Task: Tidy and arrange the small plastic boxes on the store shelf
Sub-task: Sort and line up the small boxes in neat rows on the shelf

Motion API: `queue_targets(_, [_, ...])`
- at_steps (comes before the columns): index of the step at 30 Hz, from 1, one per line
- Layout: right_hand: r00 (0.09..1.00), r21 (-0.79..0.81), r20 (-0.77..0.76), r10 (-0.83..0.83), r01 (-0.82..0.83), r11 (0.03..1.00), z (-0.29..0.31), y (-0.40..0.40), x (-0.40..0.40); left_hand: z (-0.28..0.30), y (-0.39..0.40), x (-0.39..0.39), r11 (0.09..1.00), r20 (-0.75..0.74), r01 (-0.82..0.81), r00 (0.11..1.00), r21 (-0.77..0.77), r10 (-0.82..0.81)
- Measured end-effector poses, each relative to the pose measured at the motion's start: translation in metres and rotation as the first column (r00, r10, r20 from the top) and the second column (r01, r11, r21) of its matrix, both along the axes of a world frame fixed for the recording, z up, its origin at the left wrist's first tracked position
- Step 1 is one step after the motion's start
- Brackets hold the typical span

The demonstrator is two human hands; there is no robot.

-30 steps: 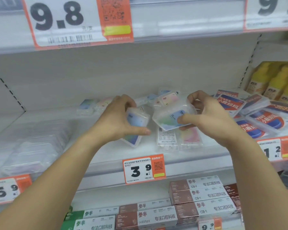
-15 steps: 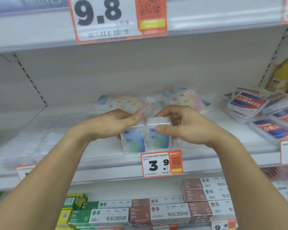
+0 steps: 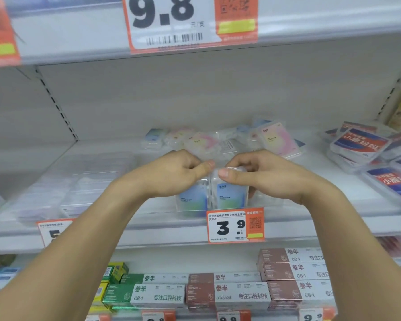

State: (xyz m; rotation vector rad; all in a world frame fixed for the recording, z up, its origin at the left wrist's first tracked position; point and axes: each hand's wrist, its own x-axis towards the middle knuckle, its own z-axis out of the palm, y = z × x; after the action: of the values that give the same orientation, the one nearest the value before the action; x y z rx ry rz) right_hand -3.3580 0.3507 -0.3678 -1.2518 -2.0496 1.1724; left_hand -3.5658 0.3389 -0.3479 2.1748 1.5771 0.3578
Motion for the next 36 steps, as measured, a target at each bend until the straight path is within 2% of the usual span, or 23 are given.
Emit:
queue_targets(4, [0.995, 0.067, -0.059, -0.086, 0.089, 0.994, 0.011, -0.004, 0.007, 0.002, 0.002, -0.002, 0.999, -0.026, -0.036, 0.999, -0.034, 0.035])
queue_targets(6, [0.965, 0.143, -0.129, -0.229, 0.247, 0.958, 0.017, -0.004, 0.019, 0.004, 0.004, -0.002, 0.997, -0.028, -0.074, 0.997, -0.032, 0.073])
queue_targets(8, [0.899, 0.268, -0.139, -0.414, 0.437, 0.859, 0.019, -0.002, 0.039, 0.009, 0.006, 0.004, 0.989, 0.03, -0.115, 0.993, 0.093, 0.112])
queue_targets(10, [0.844, 0.383, -0.004, -0.536, 0.497, 0.779, 0.019, -0.001, 0.066, 0.015, 0.005, 0.021, 0.946, 0.09, -0.142, 0.989, 0.291, 0.12])
queue_targets(11, [0.833, 0.362, 0.133, -0.537, 0.464, 0.809, 0.017, -0.001, 0.079, 0.017, 0.003, 0.033, 0.925, 0.118, -0.128, 0.989, 0.358, 0.091])
queue_targets(13, [0.806, 0.184, 0.417, -0.42, 0.377, 0.908, 0.012, -0.005, 0.097, 0.021, -0.002, 0.059, 0.917, 0.089, -0.005, 0.996, 0.4, -0.033])
queue_targets(15, [0.802, 0.091, 0.499, -0.329, 0.329, 0.94, 0.003, -0.006, 0.101, 0.022, 0.0, 0.083, 0.936, -0.083, 0.15, 0.988, 0.319, -0.13])
queue_targets(17, [0.847, 0.104, 0.425, -0.318, 0.303, 0.947, -0.008, 0.0, 0.098, 0.022, 0.011, 0.105, 0.955, -0.31, 0.222, 0.938, 0.198, -0.153])
queue_targets(20, [0.898, 0.166, 0.324, -0.3, 0.258, 0.952, -0.02, 0.014, 0.091, 0.022, 0.031, 0.131, 0.975, -0.54, 0.223, 0.821, 0.007, -0.185])
queue_targets(23, [0.918, 0.203, 0.254, -0.306, 0.259, 0.945, -0.026, 0.029, 0.084, 0.016, 0.049, 0.141, 0.972, -0.671, 0.144, 0.704, -0.186, -0.233])
queue_targets(25, [0.925, 0.199, 0.219, -0.309, 0.268, 0.943, -0.026, 0.04, 0.078, 0.01, 0.06, 0.14, 0.972, -0.696, 0.118, 0.681, -0.203, -0.228])
queue_targets(28, [0.921, 0.186, 0.207, -0.329, 0.293, 0.938, -0.023, 0.048, 0.077, 0.009, 0.071, 0.137, 0.976, -0.645, 0.169, 0.732, -0.136, -0.217])
queue_targets(32, [0.898, 0.11, 0.198, -0.392, 0.377, 0.92, -0.012, 0.046, 0.097, 0.024, 0.08, 0.129, 0.977, -0.555, 0.146, 0.806, -0.155, -0.208])
queue_targets(34, [0.898, 0.081, 0.12, -0.424, 0.416, 0.906, -0.005, 0.044, 0.107, 0.03, 0.085, 0.12, 0.969, -0.406, 0.12, 0.892, -0.217, -0.201])
queue_targets(36, [0.877, 0.06, -0.027, -0.48, 0.481, 0.875, 0.002, 0.042, 0.113, 0.036, 0.088, 0.111, 0.944, -0.19, 0.101, 0.968, -0.313, -0.166])
